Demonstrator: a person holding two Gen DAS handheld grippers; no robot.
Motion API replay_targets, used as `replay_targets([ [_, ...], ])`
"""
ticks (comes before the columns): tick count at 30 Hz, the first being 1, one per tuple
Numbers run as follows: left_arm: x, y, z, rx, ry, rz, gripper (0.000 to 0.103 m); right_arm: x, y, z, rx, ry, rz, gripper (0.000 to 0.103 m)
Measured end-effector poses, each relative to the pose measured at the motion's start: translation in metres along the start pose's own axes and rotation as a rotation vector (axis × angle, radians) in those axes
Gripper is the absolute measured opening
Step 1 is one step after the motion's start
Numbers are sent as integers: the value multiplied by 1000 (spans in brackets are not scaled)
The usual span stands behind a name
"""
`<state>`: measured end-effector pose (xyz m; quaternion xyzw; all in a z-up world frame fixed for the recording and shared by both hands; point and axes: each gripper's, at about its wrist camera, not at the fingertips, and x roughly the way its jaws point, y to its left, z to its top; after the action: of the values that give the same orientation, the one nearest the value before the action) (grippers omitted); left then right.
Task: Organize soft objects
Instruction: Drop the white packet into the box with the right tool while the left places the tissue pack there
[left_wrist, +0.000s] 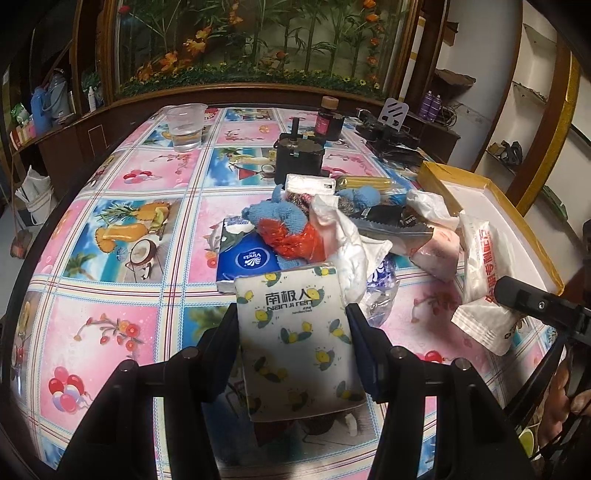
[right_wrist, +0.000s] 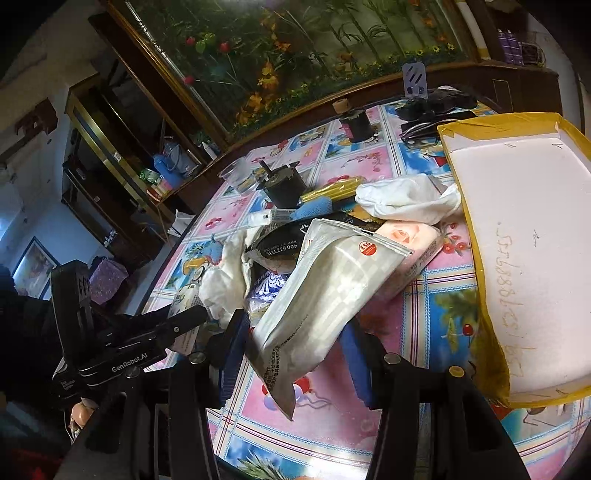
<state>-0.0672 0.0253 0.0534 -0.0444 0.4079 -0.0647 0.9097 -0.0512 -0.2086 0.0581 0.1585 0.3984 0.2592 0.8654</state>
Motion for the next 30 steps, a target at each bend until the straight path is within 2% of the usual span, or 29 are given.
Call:
replay_targets([
  [6,-5,-19,13,34,-16,-4,55,-19,-9,4,5,-43,18,54],
  [18,1,-85,42,134,-14,-68,55,-65,-67,18,92,-141,-10,54],
  [23,19,-130,64,159,19,-123,55,-86,-91,41,86,-151,-84,54],
  [30,55,-198,90,224,49,-146,55,-106,-132,79,89,-127,-216,54],
])
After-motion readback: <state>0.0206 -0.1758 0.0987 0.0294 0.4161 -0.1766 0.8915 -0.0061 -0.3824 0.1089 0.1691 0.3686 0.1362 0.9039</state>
